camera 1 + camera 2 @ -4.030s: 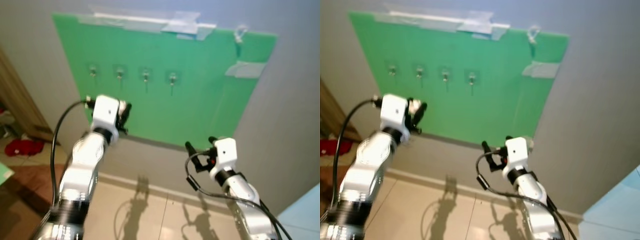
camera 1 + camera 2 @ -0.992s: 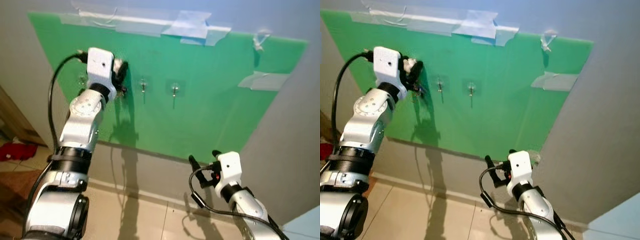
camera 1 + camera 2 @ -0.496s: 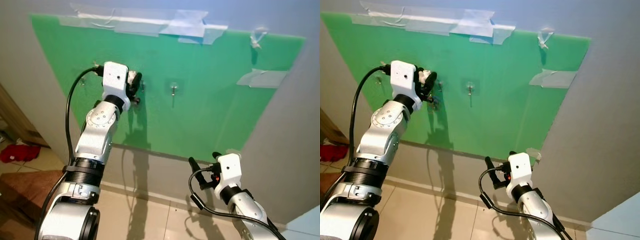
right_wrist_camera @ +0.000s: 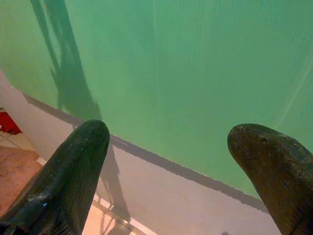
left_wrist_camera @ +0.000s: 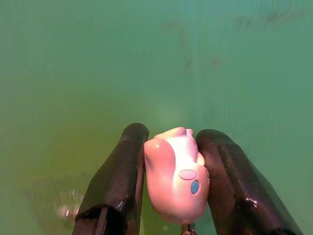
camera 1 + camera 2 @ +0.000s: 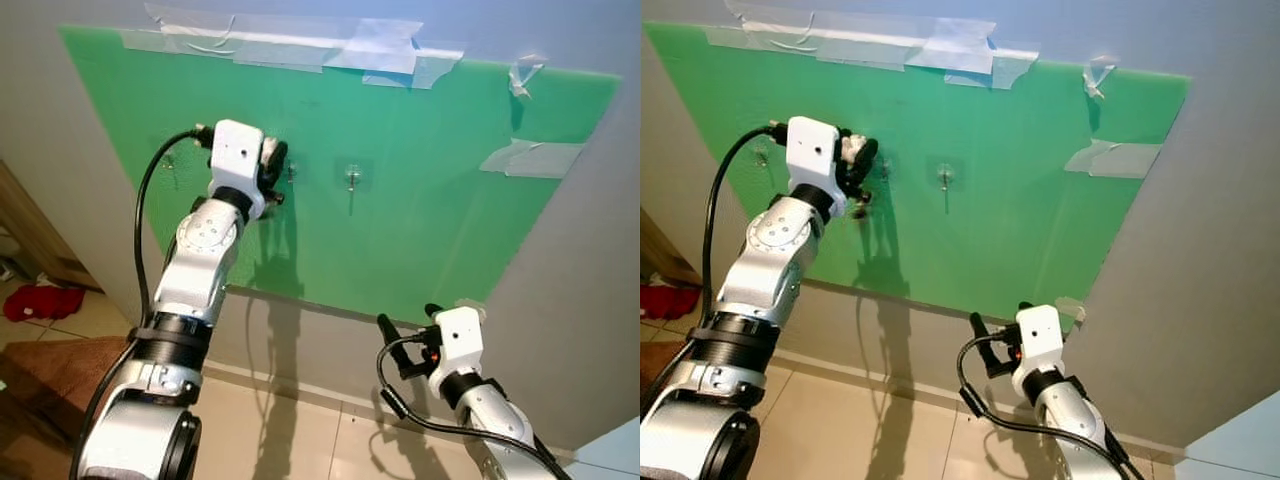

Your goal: Hang keys on a hook

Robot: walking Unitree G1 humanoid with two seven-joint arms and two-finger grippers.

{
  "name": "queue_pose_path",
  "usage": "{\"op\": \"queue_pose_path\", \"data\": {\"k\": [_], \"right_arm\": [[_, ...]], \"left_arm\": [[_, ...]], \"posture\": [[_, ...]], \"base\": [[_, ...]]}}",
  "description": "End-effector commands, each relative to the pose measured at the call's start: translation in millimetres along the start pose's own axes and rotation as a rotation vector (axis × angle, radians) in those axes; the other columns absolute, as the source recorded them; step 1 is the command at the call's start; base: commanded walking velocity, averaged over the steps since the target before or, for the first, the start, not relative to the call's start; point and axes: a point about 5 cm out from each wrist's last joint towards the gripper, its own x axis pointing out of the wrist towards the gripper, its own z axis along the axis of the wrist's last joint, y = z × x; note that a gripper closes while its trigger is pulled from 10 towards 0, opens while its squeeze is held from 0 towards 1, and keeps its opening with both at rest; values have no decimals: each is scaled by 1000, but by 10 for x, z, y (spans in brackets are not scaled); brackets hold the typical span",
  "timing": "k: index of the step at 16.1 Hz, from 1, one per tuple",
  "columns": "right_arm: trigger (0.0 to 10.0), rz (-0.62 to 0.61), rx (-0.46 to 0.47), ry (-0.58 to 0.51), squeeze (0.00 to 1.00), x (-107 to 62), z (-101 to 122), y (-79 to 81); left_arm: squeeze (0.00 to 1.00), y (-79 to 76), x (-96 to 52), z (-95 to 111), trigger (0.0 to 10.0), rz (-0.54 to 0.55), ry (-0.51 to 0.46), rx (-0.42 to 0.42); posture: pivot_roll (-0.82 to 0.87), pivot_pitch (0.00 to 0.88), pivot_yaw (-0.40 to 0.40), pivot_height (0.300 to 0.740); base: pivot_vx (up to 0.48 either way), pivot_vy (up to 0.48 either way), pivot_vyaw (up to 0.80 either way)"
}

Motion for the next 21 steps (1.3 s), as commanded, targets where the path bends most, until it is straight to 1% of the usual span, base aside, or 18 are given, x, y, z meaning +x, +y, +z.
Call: {"op": "queue_pose_path", "data": {"k": [1, 3, 4, 5, 6, 7, 9, 11, 14, 15, 16, 17, 18, 20, 21], "right_arm": [[10000, 4, -12, -18, 0, 7, 48, 21], [10000, 1, -11, -18, 0, 2, 45, 20], [10000, 0, -11, -17, 0, -4, 41, 22], [10000, -3, -10, -17, 0, -11, 38, 22], [10000, -6, -10, -16, 0, -16, 35, 21], [10000, -8, -9, -15, 0, -21, 30, 22], [10000, -10, -6, -12, 0, -30, 19, 27], [10000, -10, -6, -9, 0, -38, 12, 30], [10000, -9, -6, -6, 0, -40, 10, 26], [10000, -9, -6, -5, 0, -41, 9, 27], [10000, -7, -7, -4, 0, -42, 8, 29], [10000, -5, -8, -2, 0, -44, 8, 25], [10000, -4, -9, 0, 0, -45, 7, 23], [10000, 1, -12, 3, 0, -48, 7, 25], [10000, 6, -16, 5, 0, -56, 10, 22]], "left_arm": [[0, -65, 58, 82, 0, -36, -30, 36], [0, -158, 89, 140, 0, -77, -62, 102], [0, -229, 103, 159, 0, -109, -78, 142], [0, -287, 100, 150, 0, -138, -90, 216], [0, -322, 90, 126, 0, -158, -94, 271], [0, -357, 71, 59, 0, -176, -79, 315], [0, -456, -2, -107, 0, -241, -63, 456], [0, -469, -27, -158, 0, -253, -60, 488], [0, -477, -40, -186, 0, -258, -63, 494], [0, -453, -32, -160, 0, -236, -70, 459], [0, -364, -4, -83, 0, -169, -99, 357], [0, -247, 23, 4, 0, -94, -144, 221], [0, -133, 42, 28, 0, -24, -174, 132], [0, -17, 56, -6, 0, 51, -177, 46], [0, 70, 62, -39, 0, 117, -174, -22]], "posture": [[-139, 0, 77, 740], [-142, 0, 80, 740], [-145, 0, 84, 740], [-147, 0, 88, 740], [-147, 0, 90, 740], [-148, 0, 91, 740], [-147, 0, 92, 740], [-146, 0, 90, 740], [-144, 0, 88, 740], [-143, 0, 85, 740], [-143, 0, 81, 740], [-142, 0, 74, 740], [-143, 0, 70, 740], [-148, 0, 61, 740], [-160, 0, 49, 740]], "base": [[0, 0, 0], [0, 0, 0], [0, 0, 0], [0, 0, 0], [0, 0, 0], [0, 0, 0], [0, 0, 0], [0, 0, 0], [0, 0, 0], [0, 0, 0], [0, 0, 0], [0, 0, 0], [0, 0, 0], [0, 0, 0], [0, 0, 0]]}}
